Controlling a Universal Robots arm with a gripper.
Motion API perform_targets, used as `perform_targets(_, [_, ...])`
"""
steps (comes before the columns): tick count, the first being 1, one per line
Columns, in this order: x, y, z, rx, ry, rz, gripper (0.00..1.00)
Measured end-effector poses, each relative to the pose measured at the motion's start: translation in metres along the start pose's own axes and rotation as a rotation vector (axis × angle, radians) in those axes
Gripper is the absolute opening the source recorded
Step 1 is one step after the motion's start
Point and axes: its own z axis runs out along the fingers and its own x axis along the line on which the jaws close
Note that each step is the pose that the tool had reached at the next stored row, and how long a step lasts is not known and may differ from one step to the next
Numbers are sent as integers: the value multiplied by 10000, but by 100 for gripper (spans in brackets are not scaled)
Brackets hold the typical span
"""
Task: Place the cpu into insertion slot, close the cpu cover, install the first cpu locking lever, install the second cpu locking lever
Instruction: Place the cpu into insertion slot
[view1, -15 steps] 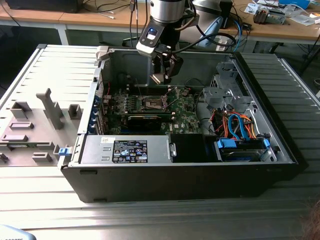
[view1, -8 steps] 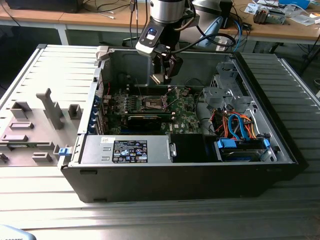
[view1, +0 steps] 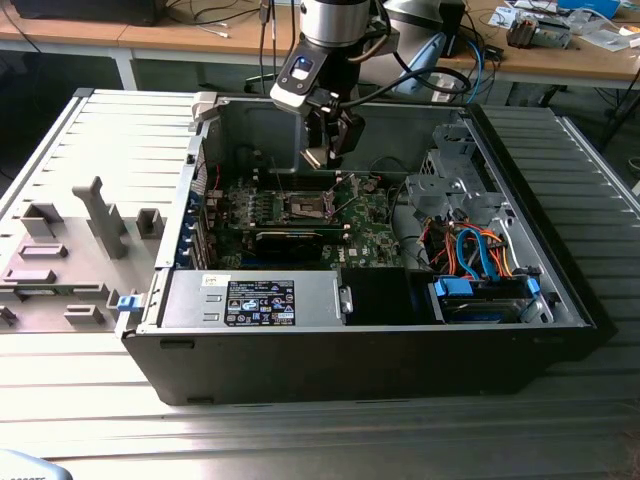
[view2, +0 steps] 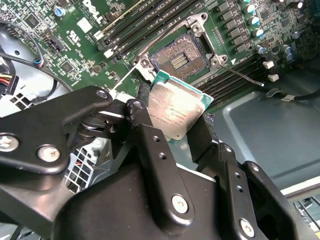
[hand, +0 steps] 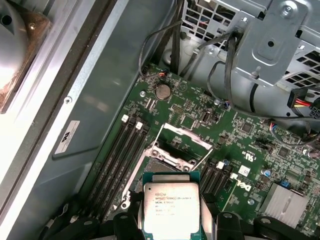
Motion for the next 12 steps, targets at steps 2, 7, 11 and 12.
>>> perform_targets(2, [0, 0, 3, -1, -2, 67, 55])
perform_targets(7, [0, 0, 5, -3, -7, 184, 55])
perform_targets(11, [0, 0, 9, -5, -9, 270, 55])
perform_targets(12, [0, 0, 10, -5, -10, 297, 55])
